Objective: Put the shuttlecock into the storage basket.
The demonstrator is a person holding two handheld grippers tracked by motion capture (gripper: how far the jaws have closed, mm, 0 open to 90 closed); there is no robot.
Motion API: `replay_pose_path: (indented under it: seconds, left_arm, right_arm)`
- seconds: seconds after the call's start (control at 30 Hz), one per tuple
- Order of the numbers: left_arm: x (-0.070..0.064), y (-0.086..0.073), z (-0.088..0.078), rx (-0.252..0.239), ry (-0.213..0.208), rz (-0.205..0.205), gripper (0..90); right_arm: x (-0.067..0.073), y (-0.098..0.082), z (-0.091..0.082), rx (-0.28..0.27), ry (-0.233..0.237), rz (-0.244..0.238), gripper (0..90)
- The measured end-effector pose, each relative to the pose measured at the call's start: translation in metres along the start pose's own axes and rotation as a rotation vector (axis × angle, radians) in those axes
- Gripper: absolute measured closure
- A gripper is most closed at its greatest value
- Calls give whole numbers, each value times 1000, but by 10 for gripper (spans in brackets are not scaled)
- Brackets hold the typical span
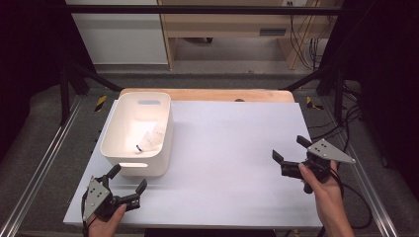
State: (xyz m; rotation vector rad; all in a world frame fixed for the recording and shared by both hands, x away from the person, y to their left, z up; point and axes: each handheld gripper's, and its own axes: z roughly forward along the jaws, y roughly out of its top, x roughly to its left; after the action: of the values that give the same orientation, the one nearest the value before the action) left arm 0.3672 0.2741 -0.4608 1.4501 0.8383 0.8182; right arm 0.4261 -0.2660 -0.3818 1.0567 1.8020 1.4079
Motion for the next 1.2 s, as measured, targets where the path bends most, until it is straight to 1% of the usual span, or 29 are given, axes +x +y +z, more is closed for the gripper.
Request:
replay_pose_path:
  seconds: [0.17,0.43,0.57,0.6,0.8,0.9,0.97,1.0,1.2]
  left_arm:
    - [0,0,0,1,-3,-4,6]
    - [0,0,0,0,-4,-6,6]
    - [0,0,0,0,-6,-4,6]
    - [0,0,0,1,-6,-5,6]
    - [0,0,0,1,-5,-5,6]
    - [-1,0,0,0,-6,-6,6]
    - [-1,0,0,-1,-6,-5,6]
    - [-1,0,-1,-7,-6,-6,6]
    - [0,1,-1,-12,-9,-12,6]
  right_arm:
    - [4,-9,-4,-12,0,-17,31]
    - [6,-23,-10,-23,-8,-17,31]
    - [7,-30,-12,-19,-8,-19,31]
    - [7,-33,-12,-20,-8,-25,31]
    - [8,-45,-13,-20,-10,-11,31]
    - [8,-51,-14,-23,-9,-14,31]
    - [9,-53,-13,-27,-5,-13,31]
    - [10,-57,-13,-41,6,-22,32]
    - [13,-64,-11,-75,36,-26,32]
